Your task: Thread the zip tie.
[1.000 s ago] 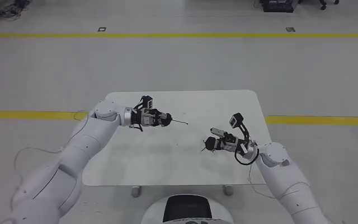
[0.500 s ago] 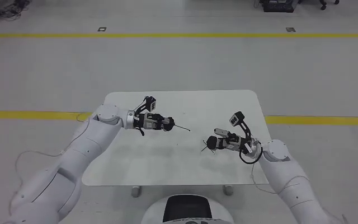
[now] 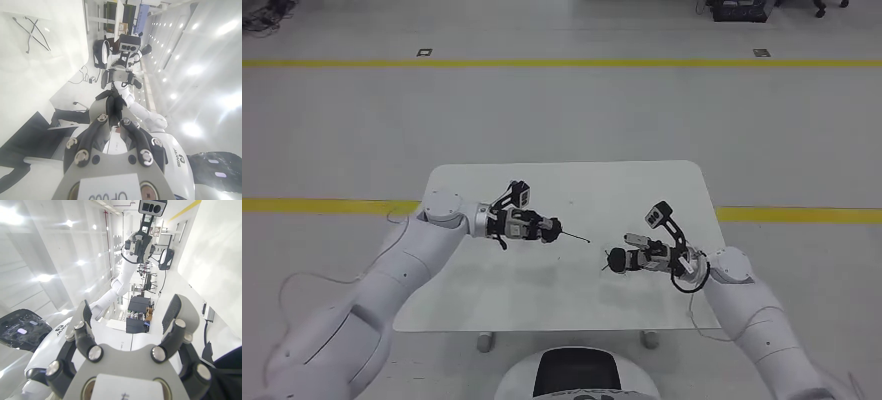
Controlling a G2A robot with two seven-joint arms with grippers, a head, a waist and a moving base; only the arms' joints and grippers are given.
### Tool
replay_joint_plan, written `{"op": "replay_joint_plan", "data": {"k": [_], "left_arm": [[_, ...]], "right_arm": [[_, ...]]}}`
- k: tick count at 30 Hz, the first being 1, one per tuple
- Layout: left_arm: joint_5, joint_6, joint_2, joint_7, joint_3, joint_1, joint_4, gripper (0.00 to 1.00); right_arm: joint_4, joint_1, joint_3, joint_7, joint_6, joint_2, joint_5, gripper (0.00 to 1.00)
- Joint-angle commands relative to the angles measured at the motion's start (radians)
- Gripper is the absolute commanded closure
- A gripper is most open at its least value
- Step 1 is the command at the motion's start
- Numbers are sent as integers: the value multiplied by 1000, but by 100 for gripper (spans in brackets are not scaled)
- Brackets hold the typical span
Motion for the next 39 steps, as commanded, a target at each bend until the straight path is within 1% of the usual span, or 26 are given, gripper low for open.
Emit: {"op": "replay_joint_plan", "data": {"k": [1,3,8,10,11,14,17,20,23,29,30,32,33,34,36,38,39], "left_arm": [[6,-3,-2,1,4,-3,2,100],[6,-3,-2,1,4,-3,2,100],[6,-3,-2,1,4,-3,2,100],[30,-12,-2,52,6,10,-22,100],[37,-15,-1,69,4,14,-32,100],[72,-26,2,113,5,27,-56,100],[79,-26,4,129,2,36,-71,100],[76,-23,4,135,-4,41,-74,100],[61,-27,5,127,-12,45,-78,100],[25,-24,6,75,-26,52,-79,100],[22,-23,6,70,-28,52,-78,100],[18,-21,6,63,-29,53,-77,100],[16,-19,6,60,-30,53,-76,100],[16,-19,5,59,-31,52,-75,100],[17,-19,5,61,-32,53,-74,100],[17,-19,4,61,-33,53,-73,100],[18,-20,4,61,-34,53,-73,100]], "right_arm": [[5,7,-1,3,0,-2,-1,0],[-6,7,4,37,0,-3,-3,0],[-6,7,4,37,0,-3,-3,0],[-6,7,4,37,0,-3,-3,0],[-12,4,2,27,5,-3,0,0],[-29,-2,-6,45,24,-4,21,0],[-26,2,-14,58,30,-5,36,0],[-11,10,-19,58,27,-5,38,0],[-9,13,-19,47,9,-4,23,0],[-5,16,-26,36,1,-4,14,0],[-4,18,-28,39,0,-4,14,2],[-3,21,-29,43,0,-5,15,22],[-2,22,-30,45,0,-6,15,27],[-2,23,-31,46,0,-6,15,38],[0,25,-31,48,0,-7,15,51],[3,27,-32,51,0,-9,16,52],[4,28,-32,53,0,-10,17,54]]}}
